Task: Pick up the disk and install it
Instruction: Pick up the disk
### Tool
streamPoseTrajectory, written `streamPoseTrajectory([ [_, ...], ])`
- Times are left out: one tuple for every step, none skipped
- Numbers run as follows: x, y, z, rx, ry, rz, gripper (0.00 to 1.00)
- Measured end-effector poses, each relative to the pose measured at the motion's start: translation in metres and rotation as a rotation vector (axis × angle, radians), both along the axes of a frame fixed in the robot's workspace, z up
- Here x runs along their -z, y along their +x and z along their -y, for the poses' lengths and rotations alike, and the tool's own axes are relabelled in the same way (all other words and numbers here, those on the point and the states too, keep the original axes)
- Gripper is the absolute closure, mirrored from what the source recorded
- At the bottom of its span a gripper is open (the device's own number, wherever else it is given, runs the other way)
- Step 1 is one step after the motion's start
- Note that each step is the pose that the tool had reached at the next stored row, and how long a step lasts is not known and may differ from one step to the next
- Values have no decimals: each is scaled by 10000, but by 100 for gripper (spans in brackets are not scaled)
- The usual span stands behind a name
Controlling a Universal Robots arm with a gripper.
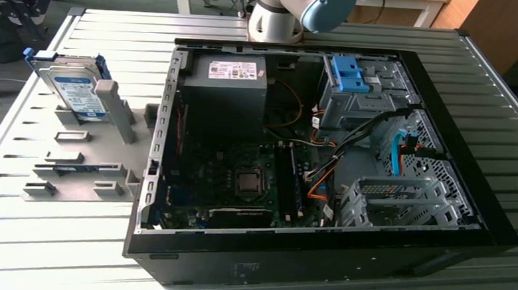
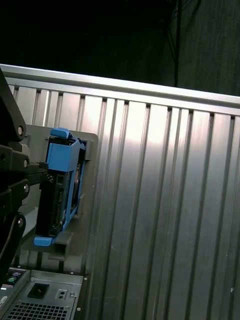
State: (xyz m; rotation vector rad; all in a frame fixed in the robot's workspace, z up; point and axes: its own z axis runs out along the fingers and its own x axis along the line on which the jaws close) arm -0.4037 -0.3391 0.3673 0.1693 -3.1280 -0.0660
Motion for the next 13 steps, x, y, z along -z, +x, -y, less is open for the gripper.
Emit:
streamPoseTrajectory([
  [0,0,0,-29,0,0,89],
  [0,0,0,-60,0,0,89],
  [0,0,0,-88,0,0,89],
  [0,0,0,-116,0,0,89],
  [0,0,0,-144,0,0,89],
  [0,0,0,-172,0,0,89],
  [0,0,0,-201,0,0,89],
  [0,0,0,-230,0,0,89],
  [0,0,0,-261,0,-1,89],
  [0,0,0,-291,0,-1,89],
  [0,0,0,-322,0,0,89],
  [0,0,0,-353,0,0,89],
  [0,0,0,-382,0,0,89],
])
